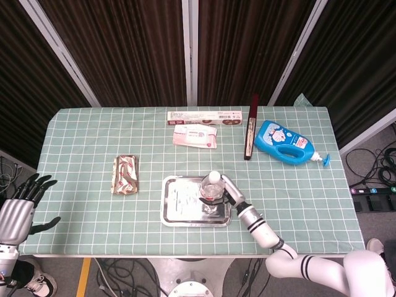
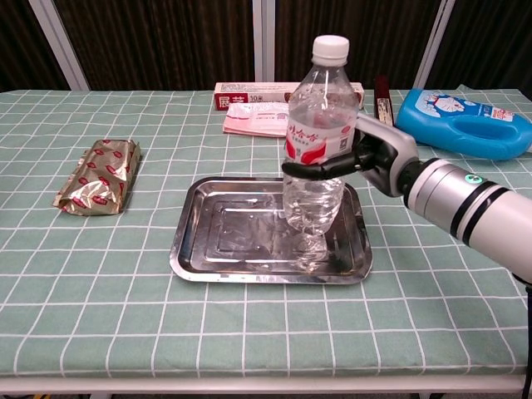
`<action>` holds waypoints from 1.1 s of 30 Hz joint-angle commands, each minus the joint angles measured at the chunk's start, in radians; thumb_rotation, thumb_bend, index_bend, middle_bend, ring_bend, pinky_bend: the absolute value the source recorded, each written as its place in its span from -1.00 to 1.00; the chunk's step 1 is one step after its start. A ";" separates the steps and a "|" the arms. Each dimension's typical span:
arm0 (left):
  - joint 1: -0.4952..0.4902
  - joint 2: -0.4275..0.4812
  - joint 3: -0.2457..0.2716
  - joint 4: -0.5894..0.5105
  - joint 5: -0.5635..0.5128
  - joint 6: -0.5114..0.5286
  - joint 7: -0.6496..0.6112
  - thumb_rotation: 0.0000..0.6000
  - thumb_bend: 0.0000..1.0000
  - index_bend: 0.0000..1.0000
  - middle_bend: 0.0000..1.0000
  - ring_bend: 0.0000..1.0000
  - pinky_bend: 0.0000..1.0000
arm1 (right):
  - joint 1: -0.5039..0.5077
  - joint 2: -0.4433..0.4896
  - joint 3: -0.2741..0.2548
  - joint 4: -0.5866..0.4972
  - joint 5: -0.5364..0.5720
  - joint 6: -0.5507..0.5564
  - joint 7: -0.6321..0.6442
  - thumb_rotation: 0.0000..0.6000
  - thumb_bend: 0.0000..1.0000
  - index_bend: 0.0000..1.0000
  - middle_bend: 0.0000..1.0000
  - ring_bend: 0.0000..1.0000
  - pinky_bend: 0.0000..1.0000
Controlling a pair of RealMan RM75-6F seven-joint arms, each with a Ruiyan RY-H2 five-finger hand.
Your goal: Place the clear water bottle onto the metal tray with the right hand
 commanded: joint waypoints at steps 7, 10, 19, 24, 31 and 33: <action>0.001 0.003 -0.002 0.018 -0.009 -0.003 -0.015 1.00 -0.73 -0.52 -0.54 -0.80 -0.63 | 0.016 -0.076 -0.035 0.117 -0.073 0.059 0.008 1.00 -1.00 0.29 0.09 -0.33 -0.17; 0.001 0.003 -0.005 0.022 -0.012 -0.002 -0.019 1.00 -0.72 -0.52 -0.54 -0.80 -0.63 | 0.025 -0.073 -0.042 0.127 -0.094 0.067 0.028 1.00 -1.00 0.21 0.06 -0.36 -0.22; 0.003 -0.002 -0.004 0.031 -0.012 -0.002 -0.024 1.00 -0.73 -0.52 -0.54 -0.80 -0.63 | 0.030 -0.056 -0.054 0.126 -0.095 0.061 0.039 1.00 -1.00 -0.05 -0.03 -0.53 -0.34; 0.003 -0.002 -0.006 0.029 -0.010 0.001 -0.025 1.00 -0.72 -0.52 -0.54 -0.80 -0.63 | 0.036 -0.039 -0.065 0.114 -0.100 0.049 0.042 1.00 -1.00 -0.20 -0.13 -0.63 -0.44; -0.002 -0.001 -0.009 0.020 -0.004 0.003 -0.020 1.00 -0.73 -0.52 -0.54 -0.80 -0.63 | 0.046 0.017 -0.079 0.061 -0.114 0.038 0.019 1.00 -1.00 -0.73 -0.45 -0.89 -0.74; -0.003 -0.001 -0.009 0.017 -0.003 0.003 -0.018 1.00 -0.73 -0.52 -0.54 -0.80 -0.63 | 0.047 0.043 -0.085 0.038 -0.111 0.024 -0.002 1.00 -1.00 -0.92 -0.57 -0.98 -0.87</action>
